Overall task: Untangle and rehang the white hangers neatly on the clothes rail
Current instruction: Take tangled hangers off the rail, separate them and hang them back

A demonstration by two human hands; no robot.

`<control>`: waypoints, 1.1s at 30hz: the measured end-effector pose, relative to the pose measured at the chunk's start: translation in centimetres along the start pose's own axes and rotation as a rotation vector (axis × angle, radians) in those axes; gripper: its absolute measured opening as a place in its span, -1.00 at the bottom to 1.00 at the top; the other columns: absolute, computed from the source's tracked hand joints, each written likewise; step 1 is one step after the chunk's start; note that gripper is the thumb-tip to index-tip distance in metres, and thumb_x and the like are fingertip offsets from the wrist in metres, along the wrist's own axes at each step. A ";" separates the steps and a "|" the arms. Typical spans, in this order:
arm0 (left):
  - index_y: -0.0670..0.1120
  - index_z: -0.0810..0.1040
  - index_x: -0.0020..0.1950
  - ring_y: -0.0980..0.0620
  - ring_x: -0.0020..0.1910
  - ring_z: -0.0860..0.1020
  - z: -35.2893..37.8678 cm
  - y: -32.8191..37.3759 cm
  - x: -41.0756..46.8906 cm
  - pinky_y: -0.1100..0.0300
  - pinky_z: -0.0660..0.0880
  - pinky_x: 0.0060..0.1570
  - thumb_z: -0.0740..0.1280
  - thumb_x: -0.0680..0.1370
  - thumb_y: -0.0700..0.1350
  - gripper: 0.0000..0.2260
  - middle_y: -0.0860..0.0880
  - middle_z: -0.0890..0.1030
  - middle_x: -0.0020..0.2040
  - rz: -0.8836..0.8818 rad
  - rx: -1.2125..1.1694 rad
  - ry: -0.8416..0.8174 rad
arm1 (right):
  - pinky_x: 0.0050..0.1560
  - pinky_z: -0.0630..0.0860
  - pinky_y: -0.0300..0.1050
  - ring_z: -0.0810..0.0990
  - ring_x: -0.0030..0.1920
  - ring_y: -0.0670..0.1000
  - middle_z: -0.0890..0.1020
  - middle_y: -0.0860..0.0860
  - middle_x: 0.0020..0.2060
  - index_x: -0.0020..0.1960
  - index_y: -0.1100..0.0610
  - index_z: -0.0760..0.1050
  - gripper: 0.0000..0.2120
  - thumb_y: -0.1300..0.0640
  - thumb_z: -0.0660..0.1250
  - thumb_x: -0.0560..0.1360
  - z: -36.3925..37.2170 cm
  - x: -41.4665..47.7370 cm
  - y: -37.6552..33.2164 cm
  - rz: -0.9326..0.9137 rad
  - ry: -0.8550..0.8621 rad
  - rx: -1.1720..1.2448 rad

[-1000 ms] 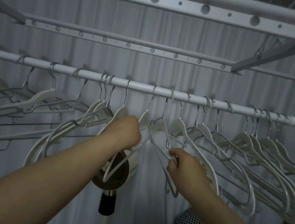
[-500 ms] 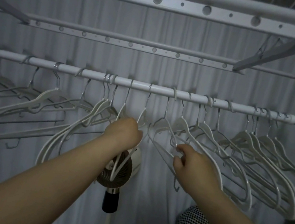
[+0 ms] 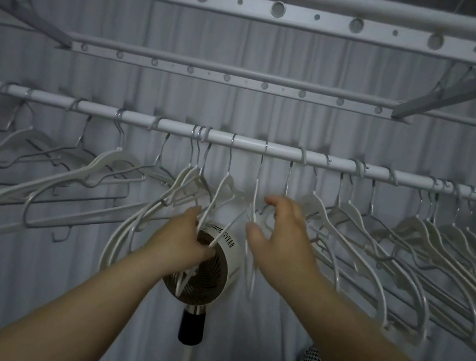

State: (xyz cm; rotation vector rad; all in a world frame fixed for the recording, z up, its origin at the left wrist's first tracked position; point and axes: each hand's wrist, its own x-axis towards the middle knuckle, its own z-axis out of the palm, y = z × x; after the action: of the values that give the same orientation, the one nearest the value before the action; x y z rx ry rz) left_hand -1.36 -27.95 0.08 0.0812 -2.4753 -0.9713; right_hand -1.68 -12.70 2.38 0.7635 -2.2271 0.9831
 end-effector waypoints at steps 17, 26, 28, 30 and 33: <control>-0.05 0.29 -0.29 -0.07 -0.24 0.45 0.2 -2.7 0.7 0.15 0.33 -0.22 0.04 0.60 -0.18 -0.74 0.00 0.40 -0.39 -0.001 0.055 0.288 | 0.08 0.37 -0.23 0.41 0.27 0.07 0.15 0.06 0.44 0.48 0.12 0.02 -0.44 0.33 0.10 0.53 3.2 0.3 1.4 0.220 -0.205 -0.108; -0.09 0.48 0.09 -0.11 -0.19 0.51 -0.4 -3.2 -2.8 0.14 0.35 -0.21 0.08 0.59 -0.17 -0.79 -0.02 0.49 -0.30 0.102 0.054 0.395 | 0.24 0.37 -0.11 0.36 0.33 0.08 0.16 0.06 0.44 0.47 0.13 0.07 -0.46 0.32 0.09 0.52 2.6 0.2 2.4 0.170 -0.250 -0.149; -0.06 0.46 0.23 -0.15 -0.12 0.56 -0.5 -3.6 -4.2 0.16 0.33 -0.22 0.10 0.59 -0.17 -0.73 -0.08 0.57 -0.21 0.110 0.087 0.419 | 0.32 0.33 -0.09 0.30 0.37 0.09 0.17 0.07 0.44 0.47 0.14 0.08 -0.46 0.31 0.09 0.52 2.6 0.0 2.7 0.142 -0.246 -0.168; -0.03 0.49 0.20 -0.12 -0.11 0.57 -0.9 -3.8 -5.3 0.18 0.30 -0.24 0.12 0.58 -0.16 -0.75 -0.03 0.55 -0.23 0.087 0.107 0.431 | 0.37 0.21 -0.10 0.21 0.40 0.08 0.17 0.07 0.45 0.46 0.12 0.10 -0.47 0.25 0.11 0.52 2.4 -0.4 2.8 0.126 -0.220 -0.203; 0.18 0.44 -0.23 0.05 -0.33 0.48 -2.2 -4.2 -7.4 0.19 0.28 -0.35 0.15 0.58 -0.10 -0.75 0.13 0.45 -0.41 0.032 0.174 0.439 | 0.36 0.26 0.08 0.33 0.35 0.22 0.37 0.19 0.35 0.33 0.20 0.37 -0.50 0.20 0.17 0.39 2.3 -1.1 2.8 -0.052 -0.034 -0.356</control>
State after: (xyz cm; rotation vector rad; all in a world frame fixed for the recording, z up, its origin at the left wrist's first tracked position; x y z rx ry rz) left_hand 5.72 -30.82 -4.35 0.2793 -2.1393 -0.6394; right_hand -3.51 -12.65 -0.93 0.6744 -2.3107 0.5287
